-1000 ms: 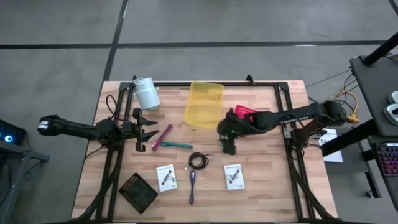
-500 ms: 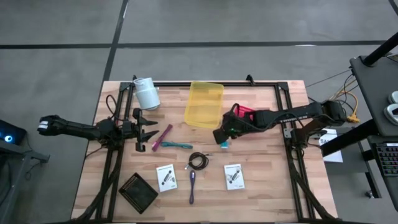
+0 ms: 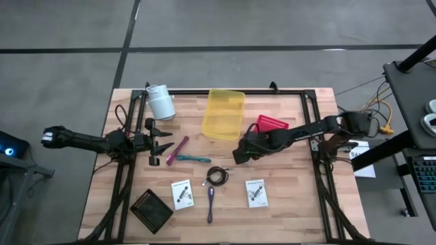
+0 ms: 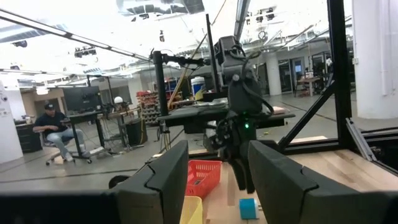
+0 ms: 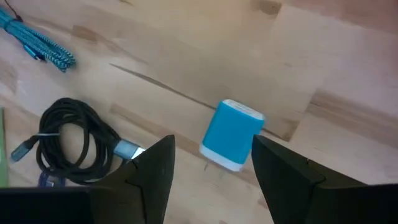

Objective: Pick and place items into bin
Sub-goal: Put the blue charger adapter into the red bin

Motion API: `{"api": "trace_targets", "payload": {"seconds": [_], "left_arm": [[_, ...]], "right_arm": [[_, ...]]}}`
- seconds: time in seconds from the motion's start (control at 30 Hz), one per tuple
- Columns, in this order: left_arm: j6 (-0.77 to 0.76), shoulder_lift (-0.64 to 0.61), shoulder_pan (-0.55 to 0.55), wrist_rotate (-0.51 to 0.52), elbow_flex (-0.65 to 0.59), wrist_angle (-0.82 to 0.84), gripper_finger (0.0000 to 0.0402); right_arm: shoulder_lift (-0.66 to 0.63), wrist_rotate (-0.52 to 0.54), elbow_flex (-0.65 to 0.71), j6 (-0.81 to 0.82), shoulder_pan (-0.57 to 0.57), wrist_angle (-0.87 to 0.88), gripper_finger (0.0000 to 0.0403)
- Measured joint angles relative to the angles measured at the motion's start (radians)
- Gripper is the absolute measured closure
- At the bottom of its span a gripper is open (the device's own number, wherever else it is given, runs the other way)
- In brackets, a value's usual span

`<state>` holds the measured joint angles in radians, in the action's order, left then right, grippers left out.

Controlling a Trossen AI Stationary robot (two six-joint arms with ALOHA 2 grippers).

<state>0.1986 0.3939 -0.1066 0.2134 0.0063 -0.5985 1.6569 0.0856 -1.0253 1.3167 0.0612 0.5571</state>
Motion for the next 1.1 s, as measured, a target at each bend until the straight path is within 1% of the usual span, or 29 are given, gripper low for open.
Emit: {"api": "trace_targets", "payload": {"seconds": [0.33, 0.6, 0.87, 1.0, 1.1], "left_arm": [[0.002, 0.000, 0.000, 0.000, 0.000, 0.001, 0.0249], [0.002, -0.005, 0.000, 0.000, 0.000, 0.000, 0.0249], [0.002, -0.006, 0.000, 0.000, 0.000, 0.001, 0.0249], [0.002, -0.006, 0.000, 0.000, 0.000, 0.001, 0.0249], [0.002, -0.006, 0.000, 0.000, 0.000, 0.001, 0.0249]], "right_arm": [[0.126, -0.008, -0.061, 0.020, 0.000, 0.011, 0.0204], [0.138, -0.010, -0.084, 0.007, 0.000, 0.008, 0.0204], [0.159, -0.018, -0.080, -0.067, 0.000, 0.016, 0.0205], [0.170, -0.030, -0.080, -0.101, 0.000, 0.015, 0.0217], [0.176, -0.042, -0.080, -0.107, 0.000, 0.015, 0.0238]]}}
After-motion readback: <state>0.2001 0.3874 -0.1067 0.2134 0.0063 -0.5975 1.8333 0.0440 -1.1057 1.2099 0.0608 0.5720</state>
